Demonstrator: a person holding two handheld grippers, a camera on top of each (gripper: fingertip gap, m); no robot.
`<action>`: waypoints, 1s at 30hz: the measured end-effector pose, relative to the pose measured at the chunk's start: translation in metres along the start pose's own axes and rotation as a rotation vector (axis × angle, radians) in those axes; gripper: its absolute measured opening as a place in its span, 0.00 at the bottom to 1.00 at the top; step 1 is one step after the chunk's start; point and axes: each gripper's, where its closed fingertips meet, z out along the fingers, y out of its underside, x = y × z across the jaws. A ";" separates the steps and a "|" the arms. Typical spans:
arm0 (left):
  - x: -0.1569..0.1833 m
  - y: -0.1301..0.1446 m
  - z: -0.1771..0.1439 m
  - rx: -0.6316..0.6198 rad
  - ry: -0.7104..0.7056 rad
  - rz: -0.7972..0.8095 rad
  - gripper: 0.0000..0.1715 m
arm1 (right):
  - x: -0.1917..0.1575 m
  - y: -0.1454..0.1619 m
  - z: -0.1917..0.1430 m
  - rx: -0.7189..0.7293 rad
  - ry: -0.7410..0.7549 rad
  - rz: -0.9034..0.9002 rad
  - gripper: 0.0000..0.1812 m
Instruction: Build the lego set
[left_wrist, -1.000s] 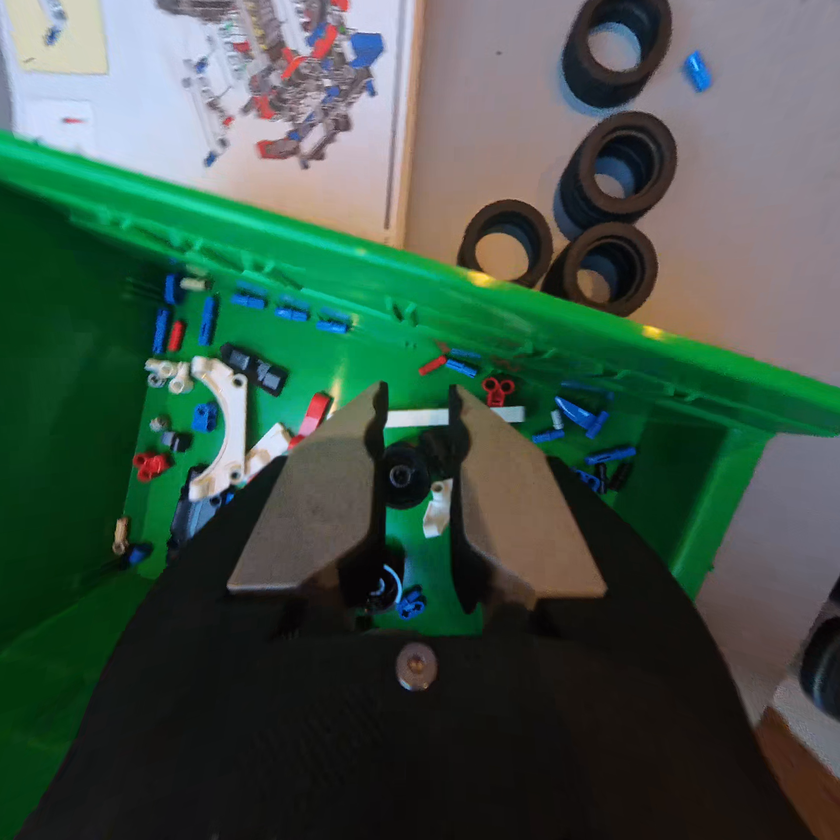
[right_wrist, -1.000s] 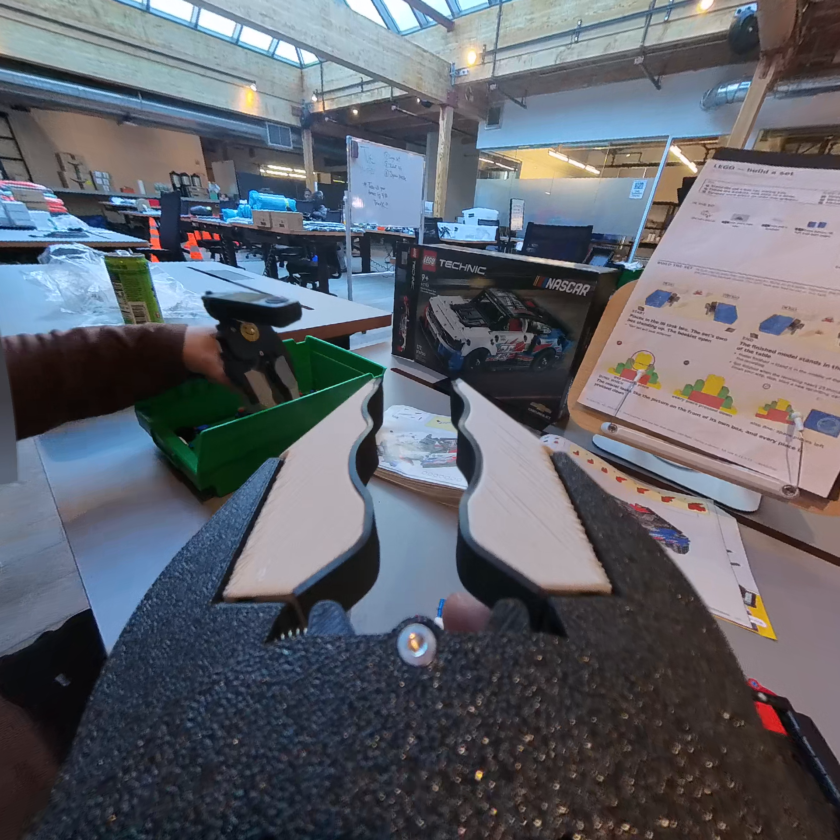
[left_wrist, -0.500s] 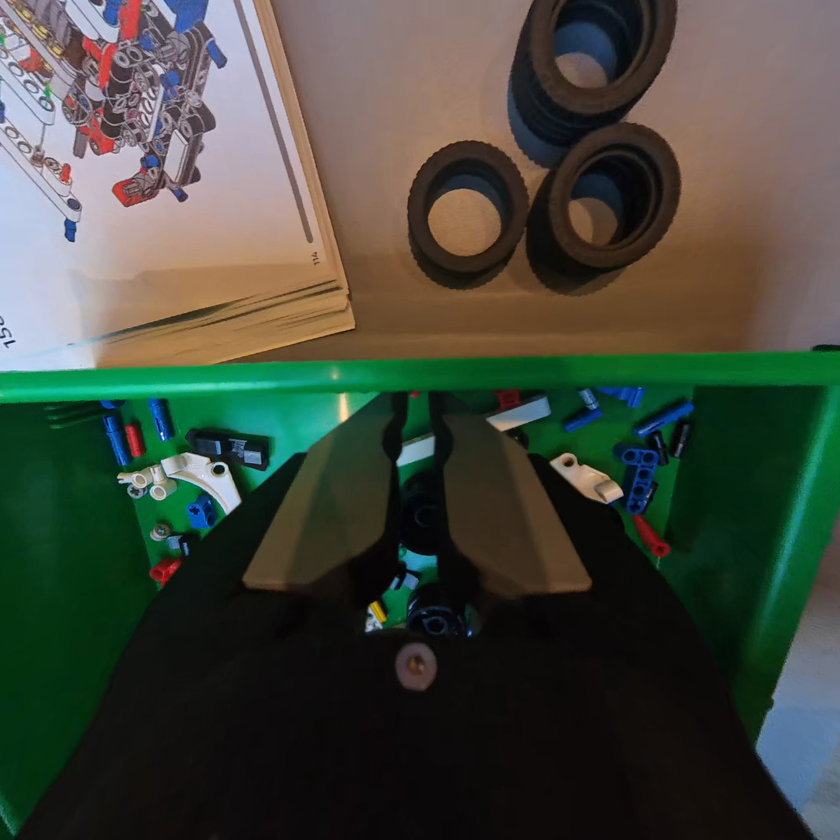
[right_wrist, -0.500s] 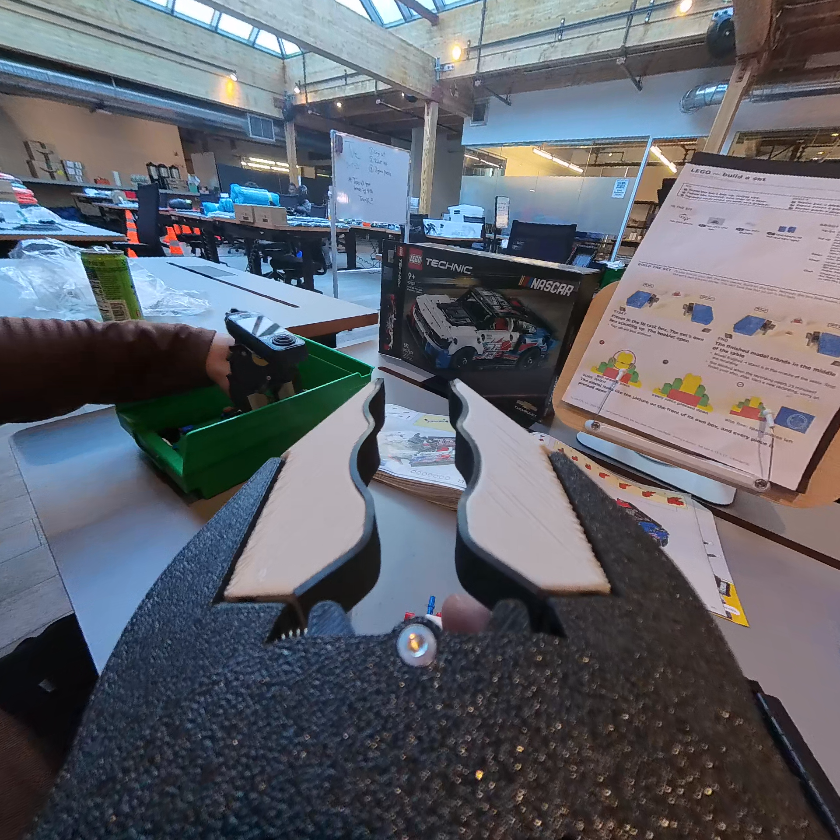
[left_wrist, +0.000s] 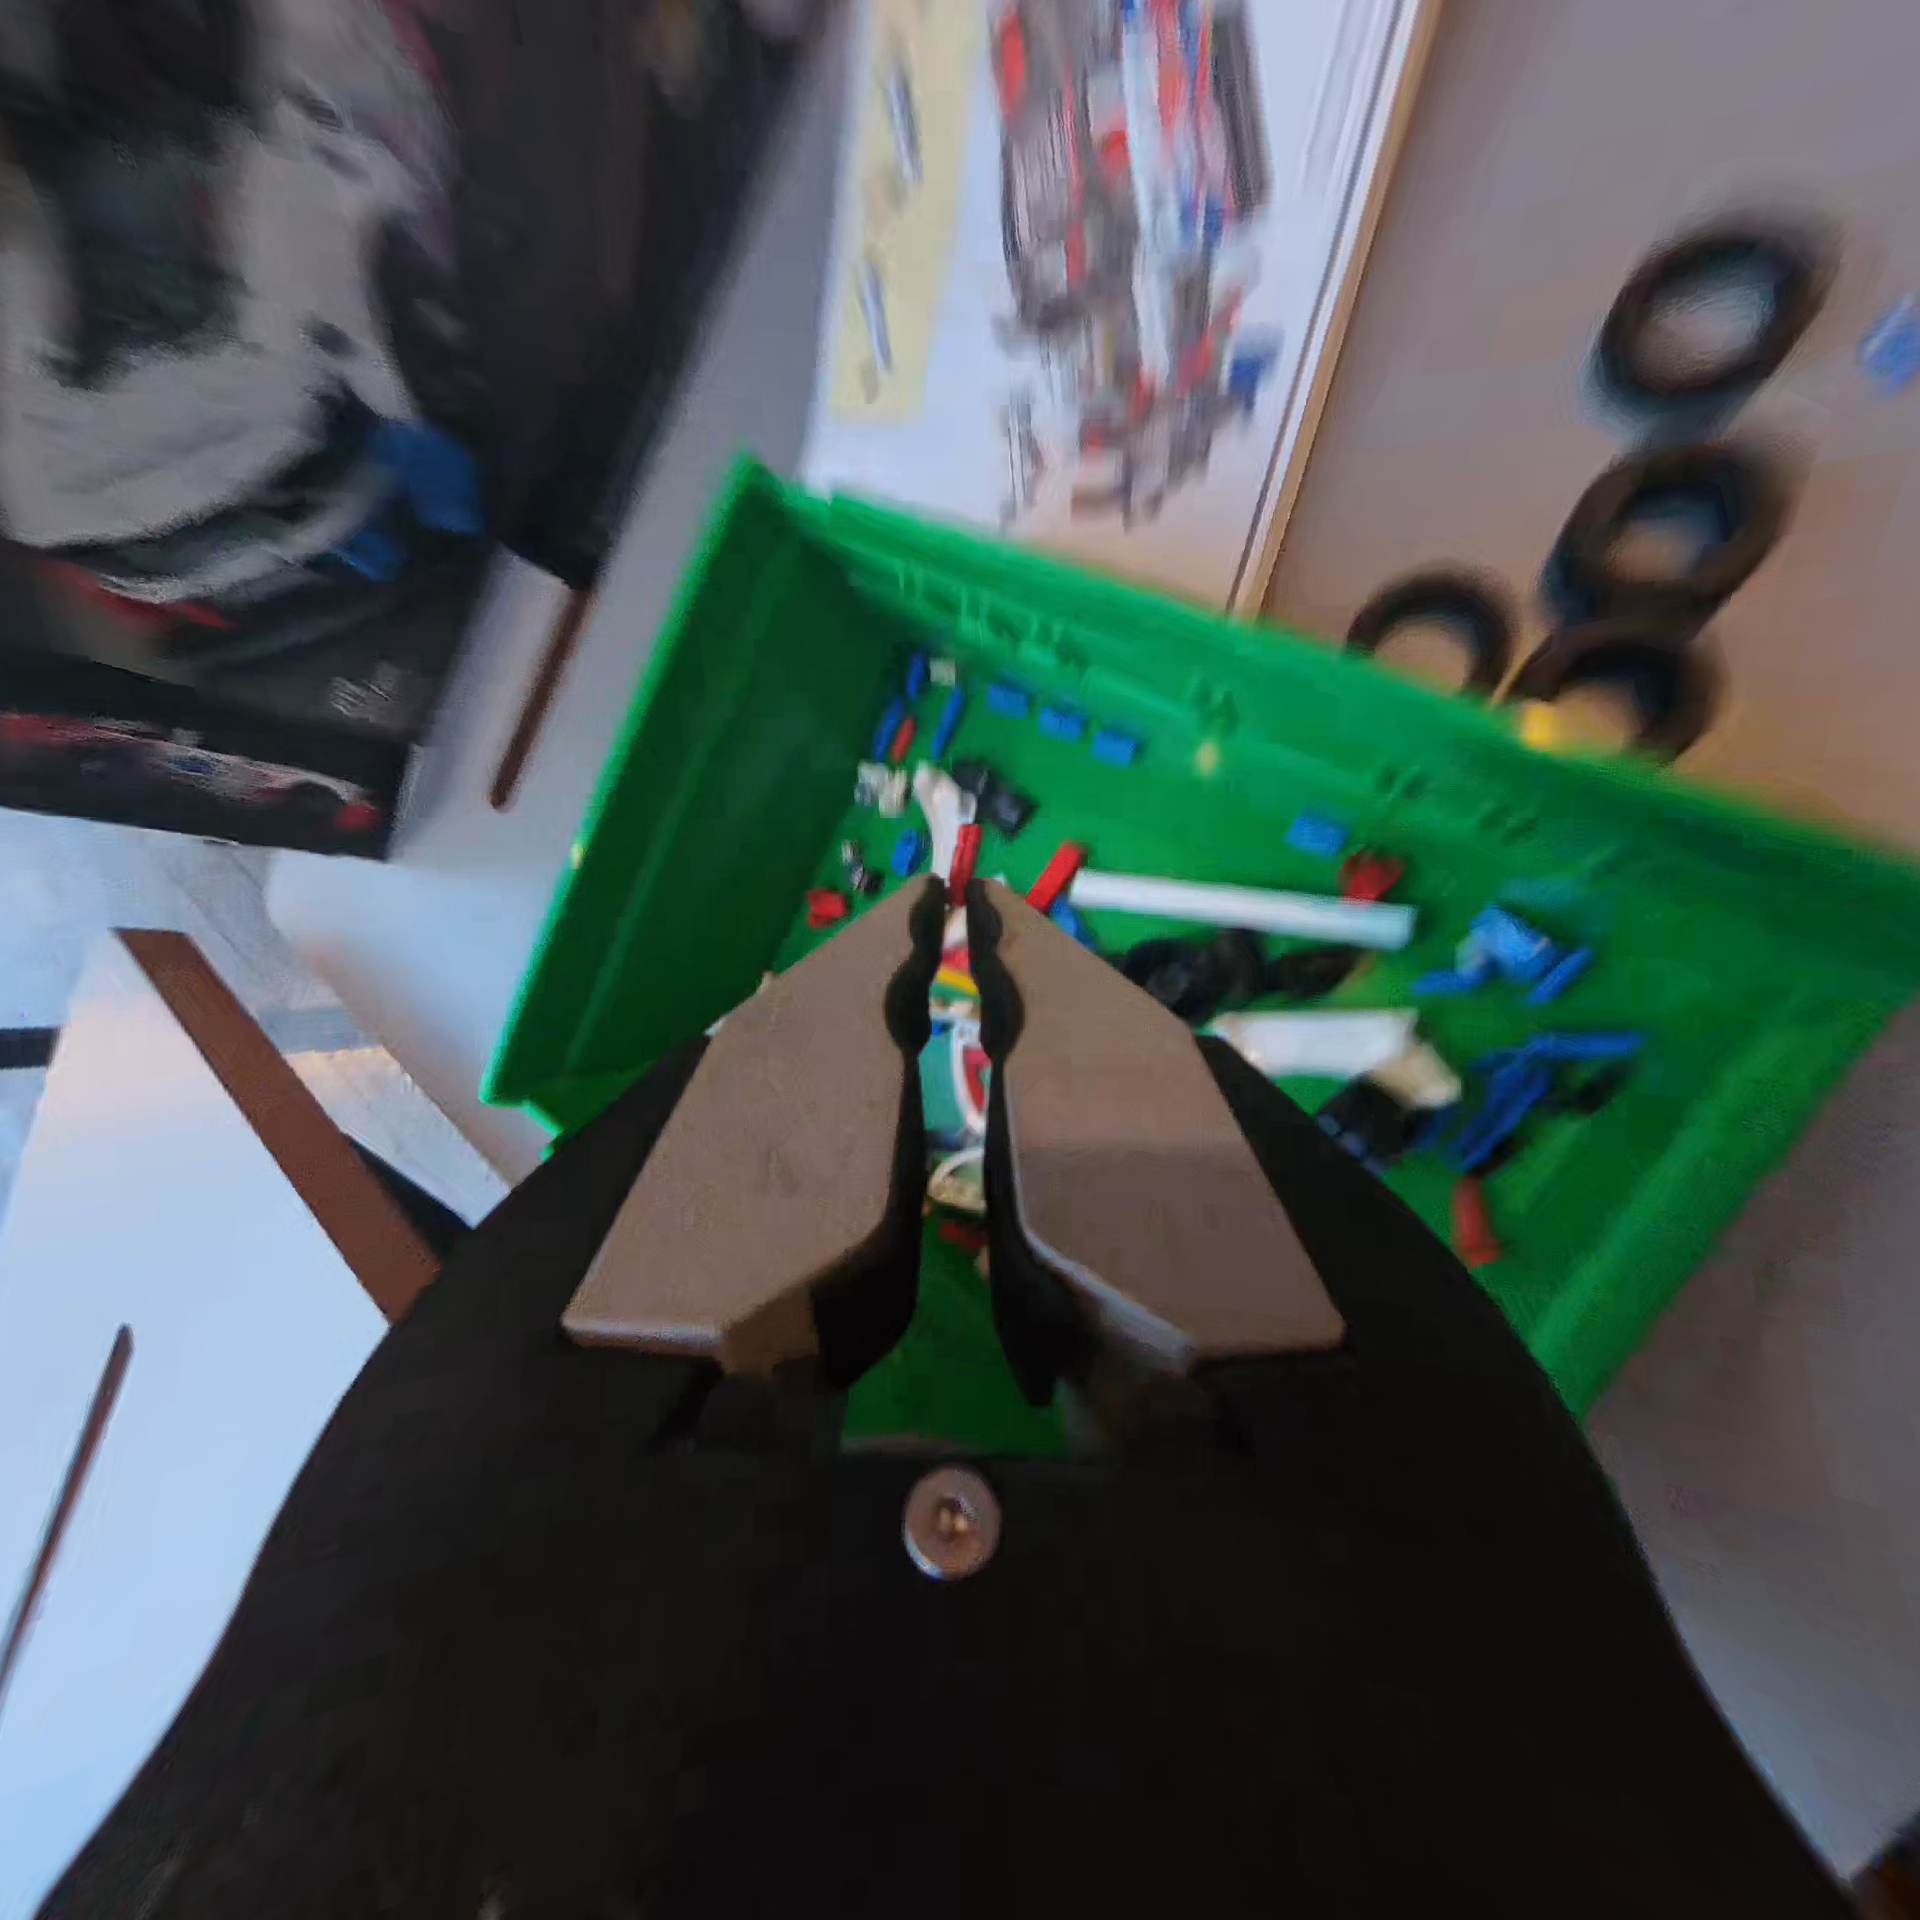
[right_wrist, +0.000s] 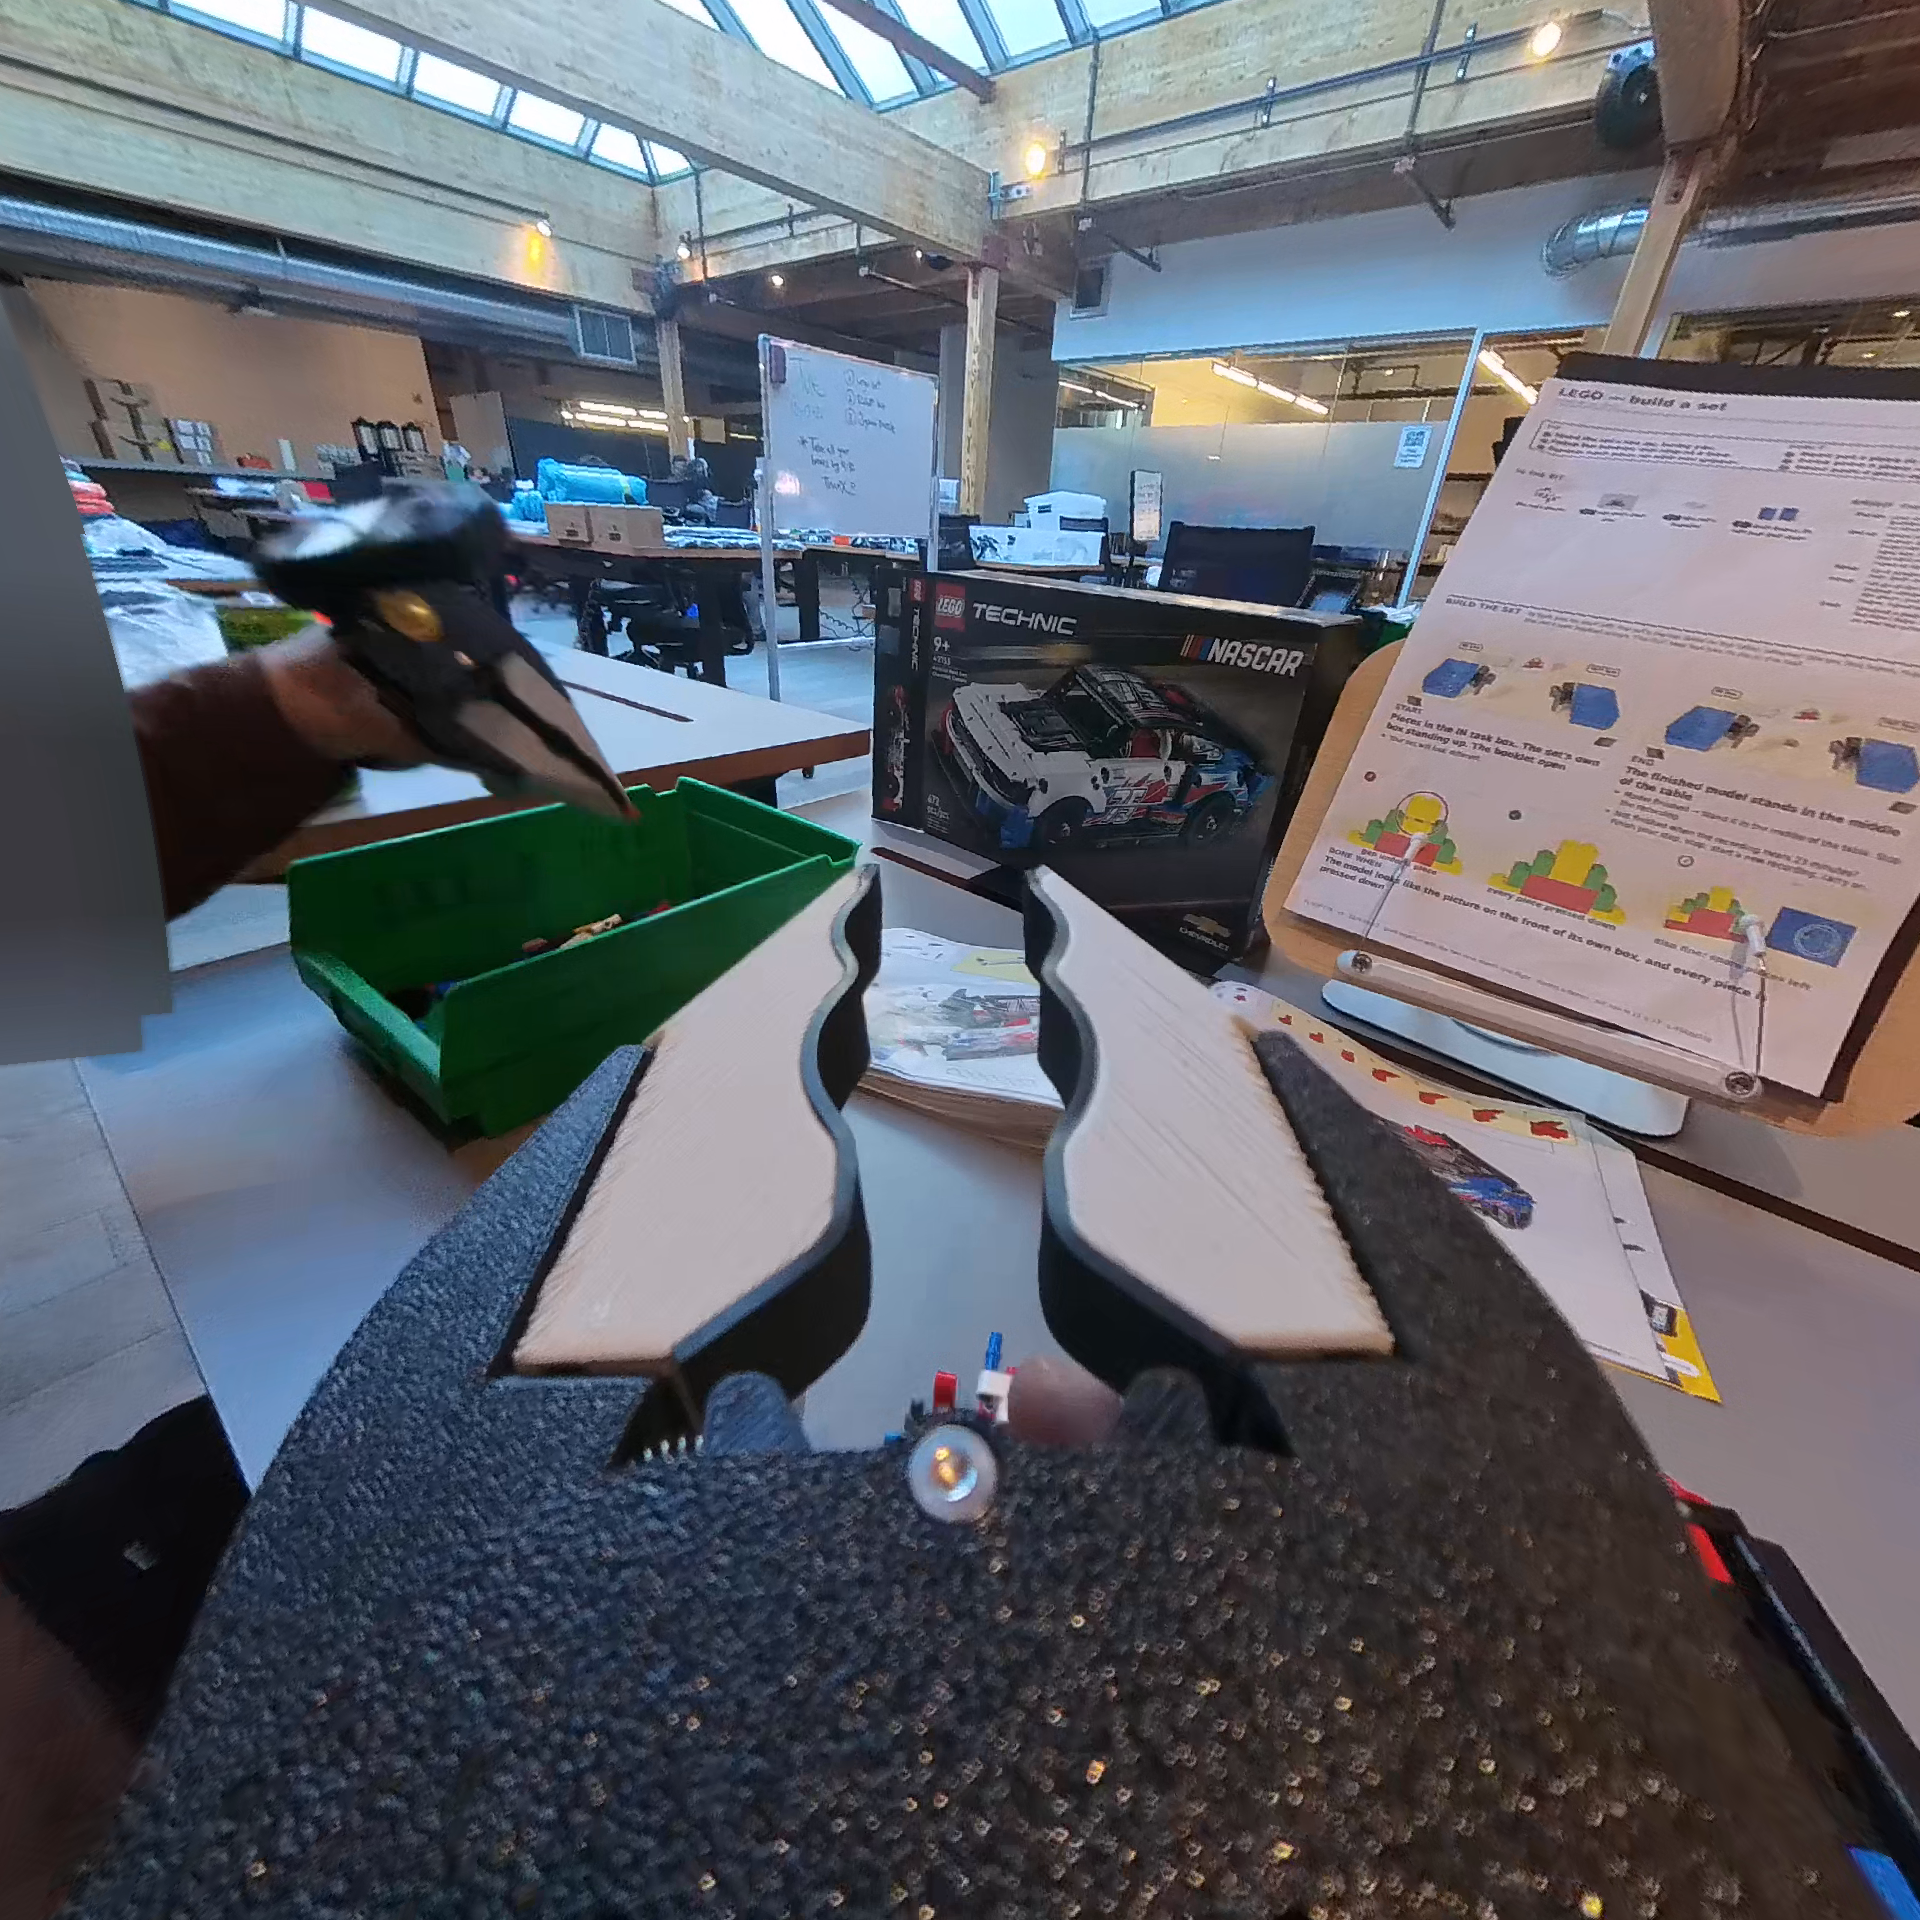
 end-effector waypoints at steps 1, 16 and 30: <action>0.012 -0.019 -0.019 0.089 -0.007 -0.045 0.00 | 0.000 0.002 -0.002 -0.003 0.002 -0.006 0.14; 0.227 -0.067 0.093 0.046 0.223 -0.462 0.00 | -0.010 0.034 -0.006 -0.087 -0.063 0.006 0.14; 0.227 -0.060 0.077 0.231 0.171 -0.561 0.28 | -0.003 0.064 -0.004 -0.126 -0.015 -0.018 0.14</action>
